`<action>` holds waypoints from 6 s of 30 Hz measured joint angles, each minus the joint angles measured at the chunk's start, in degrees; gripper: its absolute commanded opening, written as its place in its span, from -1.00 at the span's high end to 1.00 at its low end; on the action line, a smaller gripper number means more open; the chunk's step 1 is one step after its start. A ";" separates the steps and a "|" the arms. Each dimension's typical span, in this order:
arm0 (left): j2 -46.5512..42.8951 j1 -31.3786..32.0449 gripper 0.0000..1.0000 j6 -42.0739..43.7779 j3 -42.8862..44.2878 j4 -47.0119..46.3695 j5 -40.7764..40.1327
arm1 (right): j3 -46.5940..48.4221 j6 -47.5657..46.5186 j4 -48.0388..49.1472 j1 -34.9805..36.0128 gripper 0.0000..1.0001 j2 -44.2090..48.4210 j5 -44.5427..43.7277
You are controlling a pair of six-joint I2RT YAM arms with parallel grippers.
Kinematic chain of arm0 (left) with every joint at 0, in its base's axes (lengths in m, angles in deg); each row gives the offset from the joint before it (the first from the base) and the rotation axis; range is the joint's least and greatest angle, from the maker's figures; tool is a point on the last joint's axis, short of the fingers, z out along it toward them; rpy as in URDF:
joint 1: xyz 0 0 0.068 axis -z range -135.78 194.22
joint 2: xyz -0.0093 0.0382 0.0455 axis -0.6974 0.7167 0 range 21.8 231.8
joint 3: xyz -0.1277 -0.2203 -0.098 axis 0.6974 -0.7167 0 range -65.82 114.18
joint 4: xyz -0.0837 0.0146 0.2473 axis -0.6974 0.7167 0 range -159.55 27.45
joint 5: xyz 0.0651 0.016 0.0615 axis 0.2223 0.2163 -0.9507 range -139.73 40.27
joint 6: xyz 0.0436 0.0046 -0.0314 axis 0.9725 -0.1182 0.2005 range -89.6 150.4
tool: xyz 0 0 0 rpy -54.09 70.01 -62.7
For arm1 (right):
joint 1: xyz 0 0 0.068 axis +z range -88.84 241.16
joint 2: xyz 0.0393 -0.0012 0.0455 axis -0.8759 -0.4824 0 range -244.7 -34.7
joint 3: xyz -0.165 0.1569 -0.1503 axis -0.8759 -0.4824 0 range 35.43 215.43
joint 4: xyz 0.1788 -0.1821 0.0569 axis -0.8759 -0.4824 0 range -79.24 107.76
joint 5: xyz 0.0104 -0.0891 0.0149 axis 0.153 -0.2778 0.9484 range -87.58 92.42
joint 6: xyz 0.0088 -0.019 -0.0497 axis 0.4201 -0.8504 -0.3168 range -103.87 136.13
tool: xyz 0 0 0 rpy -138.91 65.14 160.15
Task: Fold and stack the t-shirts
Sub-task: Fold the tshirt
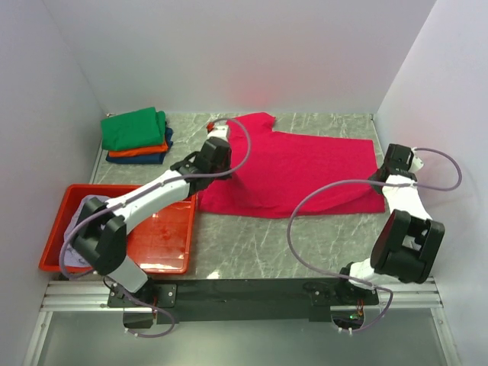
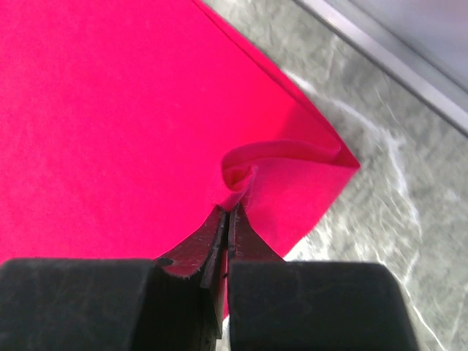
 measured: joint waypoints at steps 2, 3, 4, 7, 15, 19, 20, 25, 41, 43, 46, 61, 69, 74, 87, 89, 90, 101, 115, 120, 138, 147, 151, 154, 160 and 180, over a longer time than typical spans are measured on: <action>2.23 -1.14 0.99 1.01 2.40 -0.74 0.74 | 1.66 -0.13 0.00 0.22 1.00 -2.01 -0.26; 3.39 -1.77 0.99 1.44 3.56 -1.11 1.11 | 2.56 -0.13 0.00 0.26 1.00 -2.97 -0.48; 4.35 -2.27 0.99 1.92 4.48 -1.55 1.51 | 3.41 -0.13 0.02 0.50 1.00 -3.85 -0.70; 7.41 -3.74 0.99 3.23 7.67 -2.03 2.75 | 5.64 -0.15 -0.02 0.85 1.00 -5.90 -1.53; 14.60 -6.08 0.99 7.04 16.00 -2.08 6.49 | 10.19 -0.44 -0.44 2.12 1.00 -10.38 -3.26; 18.25 -6.58 0.99 8.83 20.87 -1.49 8.13 | 10.86 -0.57 -0.48 2.58 1.00 -12.00 -4.24; 19.06 -6.62 0.99 9.22 22.01 -1.46 8.41 | 10.86 -0.57 -0.66 2.62 1.00 -12.24 -4.37; 21.90 -6.93 0.99 10.73 25.09 -1.09 8.96 | 10.88 -0.57 -0.68 2.73 1.00 -12.98 -5.11; 26.58 -10.91 0.99 7.89 27.67 -0.96 8.39 | 10.88 -0.63 -0.55 2.99 1.00 -13.94 -6.45; 26.58 -11.54 0.99 6.99 27.65 -1.01 8.41 | 10.88 -0.68 -0.55 2.99 1.00 -13.94 -6.71; 26.58 -12.39 0.99 5.81 27.30 -2.08 8.46 | 10.88 -0.76 -0.55 2.99 1.00 -13.94 -6.95; 26.56 -13.35 -0.35 3.69 26.71 -2.40 9.44 | 12.35 -0.92 -0.31 3.10 0.05 -15.32 -6.69; 22.03 -13.18 -0.76 2.27 21.46 -5.46 9.03 | 8.26 -1.42 2.40 3.10 -0.18 -7.04 -6.36; 15.98 -10.82 -0.79 0.63 14.21 -9.73 9.62 | 6.60 -1.95 3.80 3.72 -0.18 -2.05 -3.74; 14.43 -1.38 -0.82 -5.81 -0.46 -19.65 14.49 | 5.70 -3.34 4.59 19.32 -0.18 -10.69 4.74; 14.43 -1.16 -0.83 -6.56 -2.25 -21.42 14.88 | 5.70 -3.34 4.76 21.07 -0.18 -11.52 5.31; 14.43 -1.18 -0.83 -6.91 -3.32 -22.21 14.99 | 5.70 -3.34 4.79 21.64 -0.17 -11.96 5.51; 16.65 -1.33 -0.86 -8.72 -9.81 -26.29 15.72 | 5.60 -3.10 4.94 25.90 -0.17 -16.31 5.44; 15.69 -1.38 -0.87 -9.44 -14.43 -33.53 15.61 | 7.56 -1.55 4.24 26.08 -0.18 -20.65 4.59; 14.73 -1.38 -0.88 -9.64 -15.96 -34.42 15.43 | 11.06 -1.05 2.89 26.08 -0.18 -22.93 1.84; 10.84 -1.38 -0.89 -9.66 -20.92 -35.26 14.34 | 24.50 -2.12 -1.81 25.20 -0.18 -27.71 -7.91; 10.40 -1.07 -0.89 -9.62 -19.63 -32.24 14.27 | 12.90 -2.95 -0.96 22.84 -0.19 -15.32 -5.29; 10.58 0.74 -0.89 -9.38 -15.47 -28.50 13.53 | 9.38 -3.39 -0.72 18.95 -0.19 -14.34 -2.60; 11.78 3.26 -0.89 -9.35 -9.44 -27.15 13.33 | 7.58 -3.58 -0.72 17.68 -0.19 -15.10 -1.36; 20.09 9.35 -0.89 -8.26 6.14 -28.59 13.40 | 7.26 -3.58 0.02 16.65 -0.19 -17.81 1.29; 33.24 11.19 -0.91 -7.65 5.27 -39.60 17.49 | 17.97 -4.07 -0.66 12.28 -0.15 -28.46 1.60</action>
